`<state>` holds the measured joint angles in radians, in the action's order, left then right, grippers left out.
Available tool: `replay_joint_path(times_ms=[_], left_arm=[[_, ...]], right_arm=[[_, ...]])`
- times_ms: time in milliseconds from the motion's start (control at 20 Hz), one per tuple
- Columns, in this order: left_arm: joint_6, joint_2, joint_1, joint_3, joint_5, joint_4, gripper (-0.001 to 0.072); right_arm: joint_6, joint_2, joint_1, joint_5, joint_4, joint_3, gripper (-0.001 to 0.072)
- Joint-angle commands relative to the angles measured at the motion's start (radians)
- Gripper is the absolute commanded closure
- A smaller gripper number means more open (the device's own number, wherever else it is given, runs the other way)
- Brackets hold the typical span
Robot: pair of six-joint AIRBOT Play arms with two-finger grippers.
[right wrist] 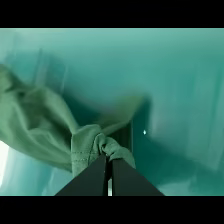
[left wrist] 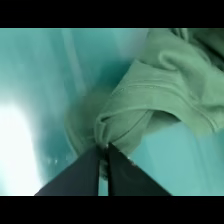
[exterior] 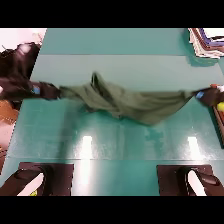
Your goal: Fold the shirts.
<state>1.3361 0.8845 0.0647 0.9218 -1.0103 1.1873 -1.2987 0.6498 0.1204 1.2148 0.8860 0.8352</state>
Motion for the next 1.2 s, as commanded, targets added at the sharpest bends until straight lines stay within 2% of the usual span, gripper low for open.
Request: replay_joint_path(times_ms=[0,50,100,200,350,450,550,700,900,1150], left_arm=[[0.002,0.009,-0.001,-0.222,0.171,-0.009,0.0553],[0.020,0.011,-0.001,-0.242,0.193,-0.017,0.0286],[0.037,0.011,-0.001,-0.245,0.205,-0.016,0.0179],[0.062,0.011,-0.001,-0.213,0.216,-0.016,0.0180],[0.119,0.011,-0.001,-0.091,0.126,-0.032,0.0179],[0.130,0.011,0.010,-0.097,0.060,-0.153,0.0180],[0.131,0.011,0.066,-0.177,0.057,-0.249,0.0180],[0.140,0.011,0.211,-0.341,0.194,-0.341,0.0180],[0.257,0.015,0.353,-0.468,0.427,-0.346,0.0179],[0.260,0.121,0.404,-0.467,0.543,-0.418,0.0179]], right_arm=[[-0.053,-0.048,-0.067,-0.075,0.030,-0.190,0.0696],[-0.064,-0.047,-0.080,-0.086,0.031,-0.203,0.0696],[-0.066,-0.040,-0.089,-0.090,0.030,-0.206,0.0696],[-0.066,-0.009,-0.101,-0.089,0.022,-0.200,0.0695],[-0.066,0.060,-0.100,-0.053,0.018,-0.142,0.0695],[-0.066,0.104,-0.100,-0.055,0.018,-0.089,0.0695],[-0.065,0.143,-0.100,-0.055,0.018,-0.041,0.0695],[-0.065,0.190,-0.100,-0.055,0.017,0.005,0.0695],[-0.065,0.202,-0.100,-0.055,0.013,0.013,0.0695],[-0.065,0.202,-0.100,-0.053,0.002,0.013,0.0695]])
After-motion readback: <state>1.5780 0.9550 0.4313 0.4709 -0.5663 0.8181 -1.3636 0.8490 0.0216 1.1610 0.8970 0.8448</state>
